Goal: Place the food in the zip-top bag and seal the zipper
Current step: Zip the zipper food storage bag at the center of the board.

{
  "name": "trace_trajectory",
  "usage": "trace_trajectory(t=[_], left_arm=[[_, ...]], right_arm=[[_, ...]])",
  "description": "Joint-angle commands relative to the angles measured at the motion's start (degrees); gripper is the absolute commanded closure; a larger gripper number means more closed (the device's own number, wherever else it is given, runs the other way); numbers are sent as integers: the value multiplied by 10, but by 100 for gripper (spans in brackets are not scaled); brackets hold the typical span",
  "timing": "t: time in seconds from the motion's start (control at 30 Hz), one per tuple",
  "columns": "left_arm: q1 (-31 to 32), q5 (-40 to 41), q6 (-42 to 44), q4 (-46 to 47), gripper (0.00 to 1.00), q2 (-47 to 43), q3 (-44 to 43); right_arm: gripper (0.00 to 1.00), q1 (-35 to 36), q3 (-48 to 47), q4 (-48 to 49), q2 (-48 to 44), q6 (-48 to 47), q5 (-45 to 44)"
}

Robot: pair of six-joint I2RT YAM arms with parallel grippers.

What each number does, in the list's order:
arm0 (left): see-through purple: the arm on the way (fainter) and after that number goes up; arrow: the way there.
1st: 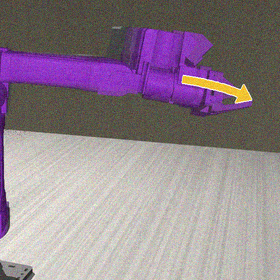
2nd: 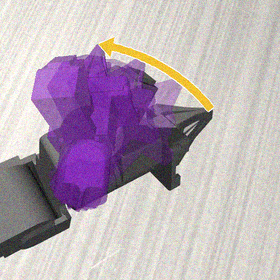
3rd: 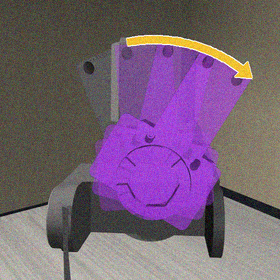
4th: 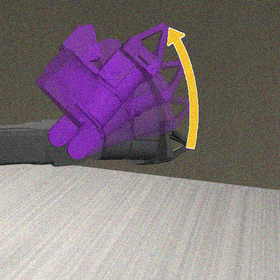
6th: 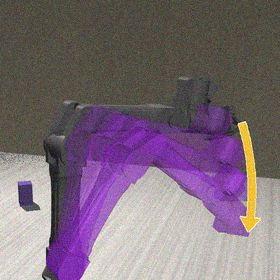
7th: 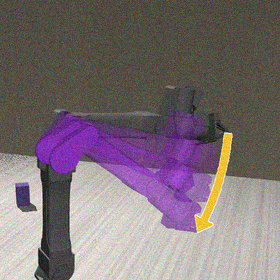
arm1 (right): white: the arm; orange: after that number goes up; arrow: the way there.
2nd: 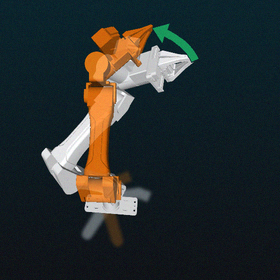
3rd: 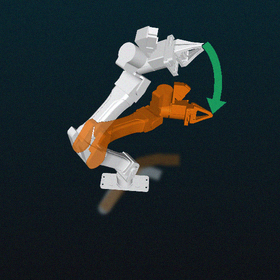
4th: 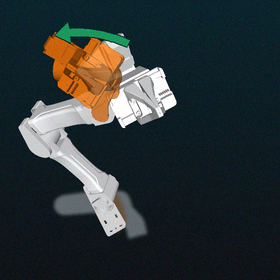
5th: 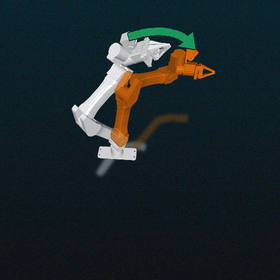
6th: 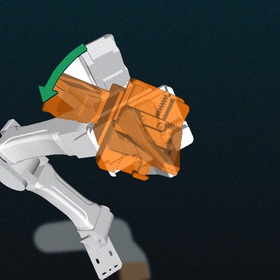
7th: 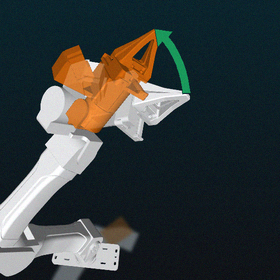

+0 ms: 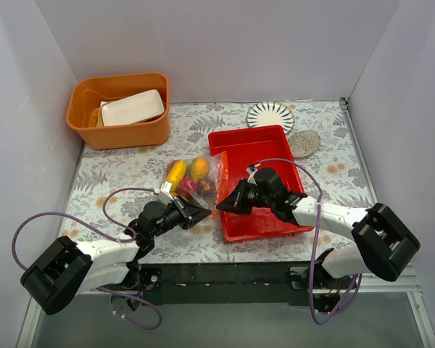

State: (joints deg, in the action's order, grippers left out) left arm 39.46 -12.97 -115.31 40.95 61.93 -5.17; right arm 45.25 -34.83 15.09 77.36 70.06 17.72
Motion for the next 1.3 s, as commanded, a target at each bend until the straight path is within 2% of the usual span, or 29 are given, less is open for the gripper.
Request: trace_trajectory(t=[0.0, 0.37, 0.6, 0.87, 1.27], left_arm=[[1, -23, -132, -28, 100, -6, 1], [1, -31, -120, -26, 100, 13, -14], [1, -58, -105, -51, 100, 21, -34], [1, -45, -92, -97, 100, -27, -33], [1, -54, -86, -148, 100, -81, -28]], right_arm=[[99, -11, -27, 35, 6, -12, -25], [99, -11, -16, 68, 25, -5, 11], [99, -11, -20, 83, 38, 1, 4], [99, -13, -24, 34, 17, -7, -38], [99, -25, -25, 42, 16, -8, -39]])
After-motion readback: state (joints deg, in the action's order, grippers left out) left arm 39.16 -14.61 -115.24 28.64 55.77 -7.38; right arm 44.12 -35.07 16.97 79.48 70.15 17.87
